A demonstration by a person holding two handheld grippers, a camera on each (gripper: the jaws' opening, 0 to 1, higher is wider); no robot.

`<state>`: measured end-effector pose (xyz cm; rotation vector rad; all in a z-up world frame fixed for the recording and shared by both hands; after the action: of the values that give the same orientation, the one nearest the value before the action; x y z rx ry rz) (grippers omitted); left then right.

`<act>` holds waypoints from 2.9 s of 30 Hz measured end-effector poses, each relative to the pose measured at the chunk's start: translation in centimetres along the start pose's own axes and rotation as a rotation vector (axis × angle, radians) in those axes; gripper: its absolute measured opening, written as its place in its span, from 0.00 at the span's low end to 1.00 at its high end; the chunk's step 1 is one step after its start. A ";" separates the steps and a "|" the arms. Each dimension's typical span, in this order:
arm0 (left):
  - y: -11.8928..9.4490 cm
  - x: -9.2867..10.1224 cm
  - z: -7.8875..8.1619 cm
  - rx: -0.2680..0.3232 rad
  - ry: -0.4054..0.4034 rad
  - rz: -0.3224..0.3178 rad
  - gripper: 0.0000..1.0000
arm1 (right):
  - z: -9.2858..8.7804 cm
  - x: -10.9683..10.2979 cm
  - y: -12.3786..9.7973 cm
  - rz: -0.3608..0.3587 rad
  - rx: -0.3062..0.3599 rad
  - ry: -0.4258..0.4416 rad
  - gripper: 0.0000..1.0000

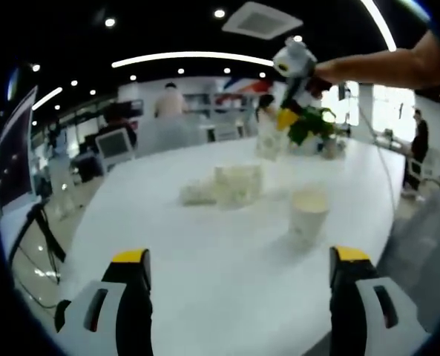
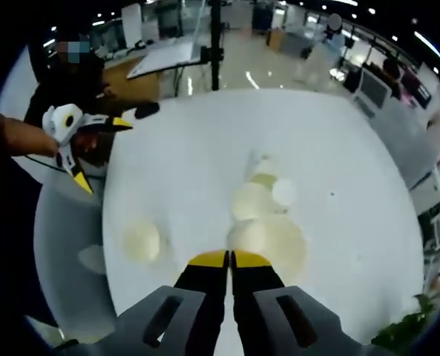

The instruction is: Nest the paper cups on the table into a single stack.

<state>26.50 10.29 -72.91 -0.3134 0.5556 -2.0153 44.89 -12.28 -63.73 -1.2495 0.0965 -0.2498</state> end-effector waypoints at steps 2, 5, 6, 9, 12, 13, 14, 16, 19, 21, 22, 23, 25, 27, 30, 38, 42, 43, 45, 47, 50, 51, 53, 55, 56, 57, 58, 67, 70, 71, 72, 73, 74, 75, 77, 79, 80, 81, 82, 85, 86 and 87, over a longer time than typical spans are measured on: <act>0.0 0.1 0.0 0.002 0.001 -0.002 0.99 | 0.3 -0.1 -0.1 -0.002 -0.022 -0.012 0.00; 0.0 0.1 0.0 0.000 0.004 -0.003 0.99 | 0.8 -0.3 0.1 -0.001 -0.076 -0.021 0.00; 0.0 0.1 0.0 0.001 0.005 -0.002 0.99 | 0.9 -0.3 0.2 -0.001 -0.088 -0.026 0.00; 0.0 0.1 0.0 -0.003 0.006 -0.002 0.99 | 1.5 0.0 0.5 -0.016 -0.122 -0.027 0.00; 0.1 0.1 -0.1 -0.007 0.010 -0.003 0.99 | 2.0 0.2 0.6 -0.022 -0.129 -0.015 0.00; 0.1 0.1 -0.1 -0.007 0.012 -0.003 0.99 | 2.1 0.1 0.6 -0.026 -0.132 -0.011 0.00; 0.1 0.1 -0.1 -0.006 0.012 -0.004 0.99 | 2.1 0.1 0.6 -0.030 -0.136 -0.005 0.00; 0.1 0.1 -0.1 -0.004 0.012 -0.003 0.99 | 2.2 0.4 0.7 -0.040 -0.143 0.003 0.00; 0.1 0.0 0.0 0.003 0.009 -0.002 0.99 | 2.1 0.4 0.8 -0.050 -0.156 0.035 0.00; 0.1 -0.1 -0.1 0.005 0.008 -0.002 0.99 | 2.1 0.2 0.9 -0.065 -0.164 0.050 0.00; 0.1 -0.1 -0.1 0.005 0.009 -0.002 0.99 | 2.0 -0.1 0.9 -0.063 -0.166 0.057 0.00; 0.1 0.0 -0.1 0.005 0.010 -0.003 0.99 | 2.0 -0.4 0.9 -0.063 -0.168 0.064 0.00; 0.2 0.0 -0.1 0.002 0.018 -0.006 0.99 | 2.1 -0.9 0.9 -0.067 -0.166 0.071 0.00; 0.3 0.1 -0.2 -0.007 0.036 -0.005 0.99 | 2.3 -1.5 0.8 -0.070 -0.163 0.078 0.00; 0.2 0.0 -0.2 -0.007 0.061 0.006 0.99 | 2.4 -1.3 1.0 -0.074 -0.165 0.076 0.00; 0.4 0.3 -0.6 -0.025 0.052 -0.019 0.99 | 2.8 -3.2 0.9 -0.082 -0.167 0.076 0.00; 0.3 0.4 -0.5 -0.026 0.046 -0.020 0.99 | 3.1 -3.5 1.1 -0.075 -0.167 0.078 0.00; 0.3 0.4 -0.5 -0.027 0.045 -0.019 0.99 | 3.2 -4.2 0.8 -0.076 -0.165 0.078 0.00; 0.3 0.5 -0.5 -0.028 0.042 -0.020 0.99 | 3.2 -4.9 0.6 -0.077 -0.166 0.080 0.00; 0.3 0.5 -0.5 -0.028 0.044 -0.020 0.99 | 3.2 -5.7 0.4 -0.079 -0.170 0.077 0.00; 0.2 0.6 -0.4 -0.027 0.046 -0.022 0.99 | 3.2 -6.4 0.1 -0.081 -0.172 0.069 0.00; 0.2 0.6 -0.4 -0.027 0.047 -0.022 0.99 | 3.2 -6.6 0.0 -0.078 -0.171 0.067 0.00; 0.1 0.6 -0.4 -0.026 0.046 -0.018 0.99 | 3.3 -7.2 -0.1 -0.071 -0.163 0.061 0.00; 0.1 0.6 -0.4 -0.025 0.040 -0.019 0.99 | 3.3 -7.5 -0.1 -0.069 -0.161 0.055 0.00; 0.1 0.6 -0.4 -0.027 0.037 -0.021 0.99 | 3.3 -7.6 -0.1 -0.068 -0.162 0.053 0.00; 0.1 0.6 -0.5 -0.031 0.035 -0.021 0.99 | 3.2 -7.9 -0.1 -0.067 -0.162 0.048 0.00; 0.1 0.6 -0.5 -0.032 0.035 -0.022 0.99 | 3.2 -8.1 -0.1 -0.066 -0.162 0.045 0.00; 0.3 0.6 -0.5 -0.035 0.039 -0.025 0.99 | 2.8 -10.2 -0.9 -0.054 -0.162 0.008 0.00; 0.3 0.6 -0.5 -0.038 0.039 -0.026 0.99 | 2.7 -10.9 -1.0 -0.045 -0.162 0.000 0.00; 0.3 0.6 -0.5 -0.038 0.040 -0.026 0.99 | 2.6 -11.2 -1.0 -0.043 -0.161 -0.003 0.00; 0.3 0.6 -0.5 -0.039 0.042 -0.025 0.99 | 2.6 -11.4 -0.9 -0.039 -0.162 -0.005 0.00; 0.4 0.6 -0.6 -0.041 0.043 -0.027 0.99 | 2.4 -11.7 -0.9 -0.034 -0.166 -0.007 0.00; 0.4 0.6 -0.6 -0.042 0.044 -0.028 0.99 | 2.4 -11.9 -0.8 -0.031 -0.168 -0.009 0.00; 0.4 0.6 -0.6 -0.044 0.047 -0.028 0.99 | 2.2 -12.2 -0.8 -0.029 -0.170 -0.012 0.00; 0.4 0.7 -0.5 -0.044 0.049 -0.028 0.99 | 2.1 -12.6 -0.8 -0.026 -0.174 -0.024 0.00; 0.5 0.7 -0.6 -0.045 0.046 -0.029 0.99 | 2.1 -12.9 -0.9 -0.015 -0.166 -0.027 0.00; 0.5 0.7 -0.6 -0.045 0.045 -0.030 0.99 | 2.1 -13.0 -0.9 -0.010 -0.165 -0.024 0.00; 0.5 0.7 -0.5 -0.044 0.044 -0.030 0.99 | 2.0 -13.1 -0.8 -0.008 -0.166 -0.025 0.00; 0.5 0.7 -0.5 -0.043 0.043 -0.030 0.99 | 2.0 -13.3 -0.8 -0.009 -0.167 -0.030 0.00; 0.5 0.7 -0.5 -0.044 0.043 -0.027 0.99 | 1.8 -13.7 -0.8 -0.005 -0.169 -0.036 0.00; 0.5 0.7 -0.5 -0.045 0.044 -0.027 0.99 | 1.8 -13.9 -0.8 -0.003 -0.170 -0.039 0.00; 0.5 0.8 -0.5 -0.044 0.046 -0.027 0.99 | 1.7 -14.2 -0.8 0.001 -0.171 -0.045 0.00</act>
<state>26.30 9.55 -73.62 -0.3031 0.6288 -2.0422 31.43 -7.52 -63.30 -1.4242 0.0813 -0.2160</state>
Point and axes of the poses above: the point that each gripper's makers call its tool centre point, and the gripper's own axes: y roughly forward along the fingers, x roughly to its right, z roughly out of its top, the point moved 4 cm from there along -y, roughly backward along the fingers, and after that the axes turned 8 degrees about -x, right-handed, at the moved point
